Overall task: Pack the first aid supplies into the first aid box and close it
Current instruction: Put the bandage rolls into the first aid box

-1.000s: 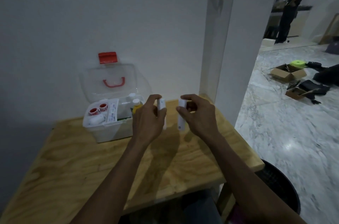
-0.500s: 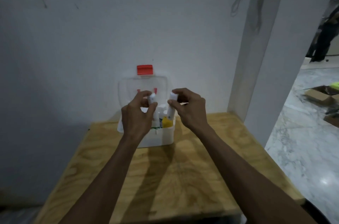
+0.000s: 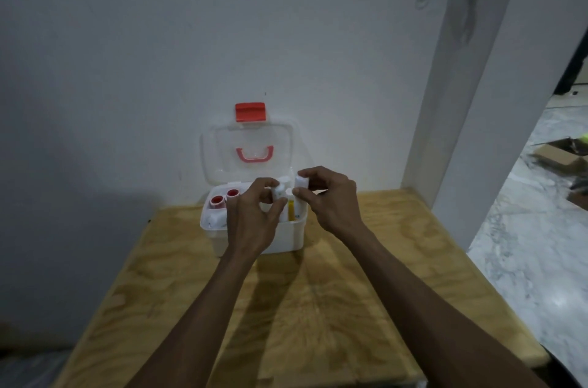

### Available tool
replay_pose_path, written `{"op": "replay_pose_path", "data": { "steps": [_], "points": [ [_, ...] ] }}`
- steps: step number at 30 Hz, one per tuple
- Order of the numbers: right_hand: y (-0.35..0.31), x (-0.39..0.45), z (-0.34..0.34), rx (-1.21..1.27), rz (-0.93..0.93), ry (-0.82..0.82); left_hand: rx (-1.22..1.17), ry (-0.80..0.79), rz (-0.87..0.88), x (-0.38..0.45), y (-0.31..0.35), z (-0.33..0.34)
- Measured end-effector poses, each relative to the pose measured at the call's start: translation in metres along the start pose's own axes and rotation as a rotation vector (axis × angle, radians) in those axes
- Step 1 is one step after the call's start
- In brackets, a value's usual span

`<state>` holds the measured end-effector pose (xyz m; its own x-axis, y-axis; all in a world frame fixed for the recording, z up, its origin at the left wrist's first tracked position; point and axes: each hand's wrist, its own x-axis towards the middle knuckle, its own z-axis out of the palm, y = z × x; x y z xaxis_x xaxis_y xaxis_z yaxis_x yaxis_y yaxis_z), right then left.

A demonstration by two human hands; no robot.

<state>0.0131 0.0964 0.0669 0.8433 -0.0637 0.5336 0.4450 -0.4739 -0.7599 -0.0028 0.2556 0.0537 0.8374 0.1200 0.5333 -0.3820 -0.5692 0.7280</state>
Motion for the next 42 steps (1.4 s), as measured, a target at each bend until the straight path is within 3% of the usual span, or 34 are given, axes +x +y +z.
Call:
{"op": "replay_pose_path", "data": {
  "steps": [31,42],
  "points": [
    [0.017,-0.017,0.012,-0.193,0.074,-0.103,0.275,-0.165,-0.044,0.006,-0.015,0.006],
    [0.017,-0.018,0.011,-0.207,0.096,-0.116,0.253,-0.166,-0.060,0.005,-0.015,0.005]
  ]
}}
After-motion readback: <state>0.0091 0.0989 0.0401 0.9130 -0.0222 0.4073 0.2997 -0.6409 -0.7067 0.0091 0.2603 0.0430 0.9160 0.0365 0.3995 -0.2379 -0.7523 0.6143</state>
